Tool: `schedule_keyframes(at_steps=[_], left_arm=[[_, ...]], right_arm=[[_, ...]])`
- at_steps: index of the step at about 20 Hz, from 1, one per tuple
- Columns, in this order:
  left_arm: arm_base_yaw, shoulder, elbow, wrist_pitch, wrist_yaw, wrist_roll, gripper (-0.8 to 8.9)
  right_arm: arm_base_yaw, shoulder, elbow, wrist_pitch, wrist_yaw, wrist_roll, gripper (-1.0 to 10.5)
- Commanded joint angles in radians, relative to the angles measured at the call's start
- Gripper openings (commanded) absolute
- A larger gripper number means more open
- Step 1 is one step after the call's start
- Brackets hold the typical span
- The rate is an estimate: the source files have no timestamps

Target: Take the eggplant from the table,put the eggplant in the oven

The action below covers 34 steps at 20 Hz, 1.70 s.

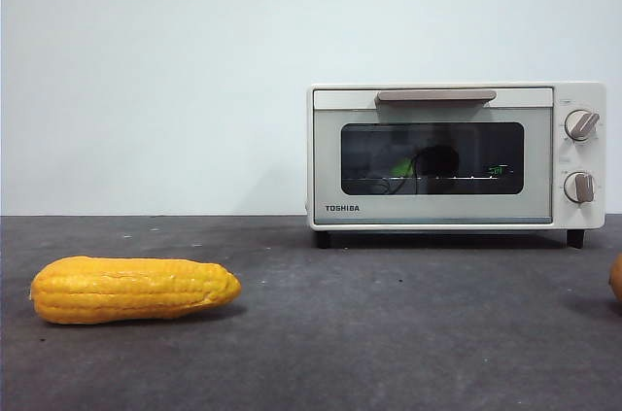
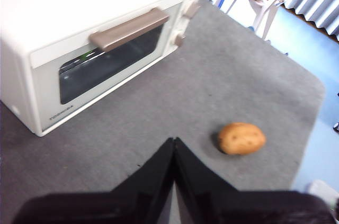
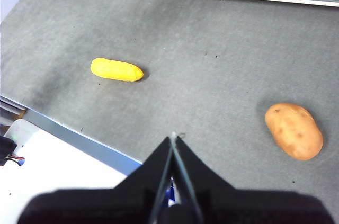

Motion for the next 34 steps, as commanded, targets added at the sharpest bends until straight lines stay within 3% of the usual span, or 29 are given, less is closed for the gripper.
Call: schedule_keyframes(at_steps=[1,8,13,34], left_arm=[[-0.025,-0.067,0.0,-0.056,-0.019,0.014,-0.06],[-0.091,-0.283,0.0,-0.276,-0.104,0.029,-0.06],[-0.101,-0.399,0.0,-0.29,-0.182,0.029,-0.06],[-0.101,-0.412,0.0,-0.304,-0.178,0.029,-0.04]], right_arm=[[0.001,-0.003,0.003,-0.021,0.001,-0.011,-0.1],[0.001,-0.003,0.003,-0.021,0.001,-0.011,0.0],[0.001,-0.003,0.003,-0.021,0.002,-0.011,0.0],[0.001,-0.002,0.003,-0.021,0.002,-0.011,0.0]])
